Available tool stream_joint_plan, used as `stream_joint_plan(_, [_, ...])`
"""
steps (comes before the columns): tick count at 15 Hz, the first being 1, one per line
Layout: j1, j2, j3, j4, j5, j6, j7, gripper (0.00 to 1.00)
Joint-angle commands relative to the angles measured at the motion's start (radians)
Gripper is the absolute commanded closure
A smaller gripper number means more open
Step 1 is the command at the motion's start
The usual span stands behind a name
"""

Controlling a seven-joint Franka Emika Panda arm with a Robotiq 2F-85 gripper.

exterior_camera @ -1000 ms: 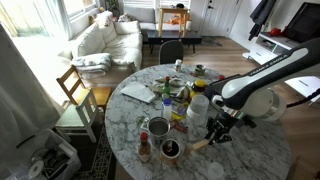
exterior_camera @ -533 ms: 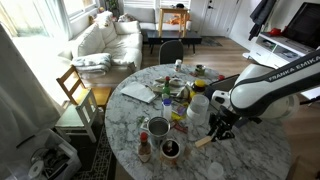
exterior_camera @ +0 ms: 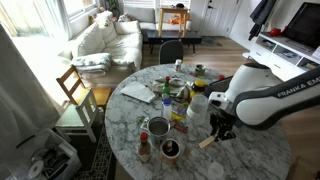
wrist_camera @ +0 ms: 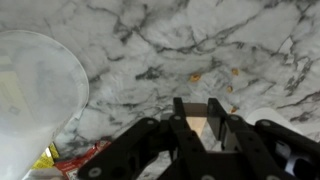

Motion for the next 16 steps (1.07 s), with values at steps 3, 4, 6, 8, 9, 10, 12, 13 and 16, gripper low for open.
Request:
stream_joint_plan(3, [0.268,0.035,-0.238,0.079,-0.448,-0.128,0.386,0.93])
stream_joint_plan(4, [0.261,0.007,-0.221,0.083,-0.527,-0.16,0.446,0.93])
stream_joint_plan(6, [0.132,-0.018,-0.069,0.113,-0.639,-0.227,0.525,0.93])
stream_joint_plan(8, [0.096,-0.026,-0.003,0.142,-0.692,-0.301,0.567,0.93])
stream_joint_plan(9, [0.084,-0.015,0.026,0.163,-0.714,-0.352,0.588,0.93])
stream_joint_plan(10, [0.074,-0.002,0.052,0.181,-0.726,-0.398,0.593,0.93])
stream_joint_plan(12, [0.057,0.026,0.089,0.207,-0.75,-0.454,0.607,0.93])
stream_joint_plan(13, [0.046,0.032,0.102,0.208,-0.757,-0.428,0.604,0.93])
stream_joint_plan(16, [0.022,0.008,0.131,0.194,-0.722,-0.421,0.583,0.71])
